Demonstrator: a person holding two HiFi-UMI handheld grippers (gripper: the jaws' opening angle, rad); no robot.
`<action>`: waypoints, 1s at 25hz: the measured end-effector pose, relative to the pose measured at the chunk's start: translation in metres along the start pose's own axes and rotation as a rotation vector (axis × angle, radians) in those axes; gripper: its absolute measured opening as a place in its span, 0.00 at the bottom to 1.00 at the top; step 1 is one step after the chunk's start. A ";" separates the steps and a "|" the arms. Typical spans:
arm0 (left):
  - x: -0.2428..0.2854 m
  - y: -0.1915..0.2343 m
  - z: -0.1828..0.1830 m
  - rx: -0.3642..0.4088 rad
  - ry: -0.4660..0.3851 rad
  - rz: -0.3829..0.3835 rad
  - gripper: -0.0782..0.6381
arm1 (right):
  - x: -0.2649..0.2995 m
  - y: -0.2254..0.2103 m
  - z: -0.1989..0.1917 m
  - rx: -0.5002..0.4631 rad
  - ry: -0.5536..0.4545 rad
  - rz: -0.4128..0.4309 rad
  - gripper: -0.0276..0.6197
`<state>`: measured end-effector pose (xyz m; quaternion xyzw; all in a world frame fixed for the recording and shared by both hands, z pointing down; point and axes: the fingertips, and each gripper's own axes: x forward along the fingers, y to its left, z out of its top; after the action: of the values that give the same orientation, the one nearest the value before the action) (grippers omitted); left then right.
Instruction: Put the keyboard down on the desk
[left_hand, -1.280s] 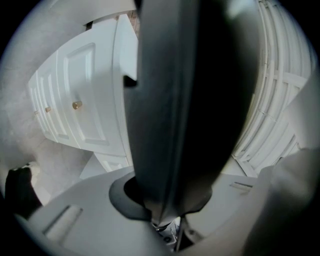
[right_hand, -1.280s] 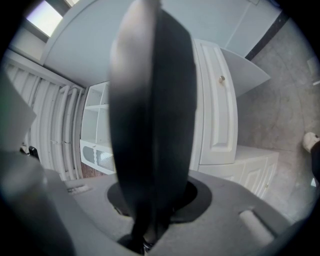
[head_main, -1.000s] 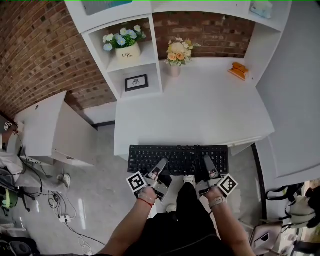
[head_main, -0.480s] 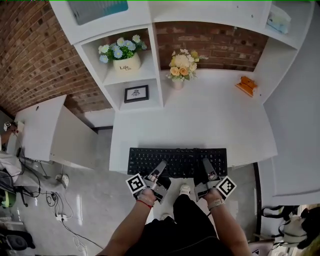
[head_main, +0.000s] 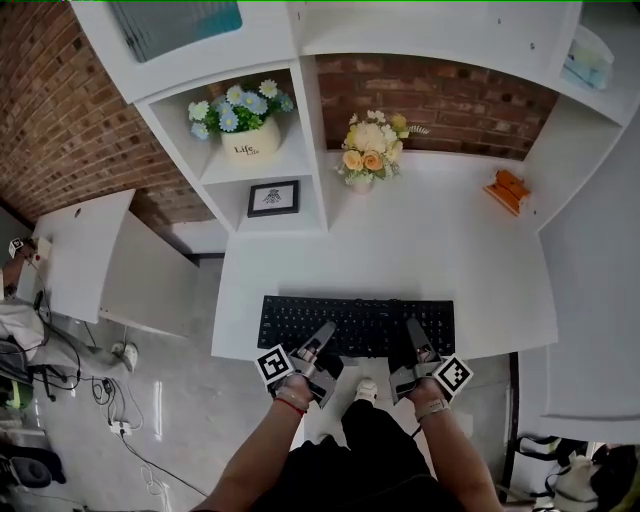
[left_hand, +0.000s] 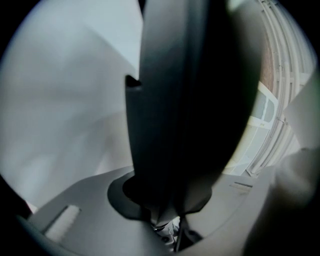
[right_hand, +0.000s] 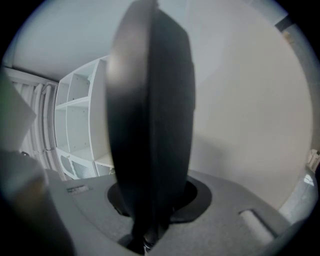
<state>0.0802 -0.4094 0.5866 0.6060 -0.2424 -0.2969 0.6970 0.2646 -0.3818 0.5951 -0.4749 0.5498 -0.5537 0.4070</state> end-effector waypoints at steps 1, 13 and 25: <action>0.005 0.001 0.002 -0.003 -0.004 0.006 0.21 | 0.004 -0.002 0.003 0.001 0.003 -0.009 0.15; 0.046 0.017 0.023 -0.060 -0.046 0.074 0.21 | 0.049 -0.016 0.028 0.053 0.043 -0.068 0.15; 0.085 0.019 0.041 -0.082 -0.058 0.101 0.22 | 0.087 -0.022 0.051 0.067 0.055 -0.081 0.15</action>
<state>0.1134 -0.4965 0.6095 0.5552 -0.2804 -0.2884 0.7279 0.2971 -0.4766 0.6208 -0.4674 0.5221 -0.6008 0.3847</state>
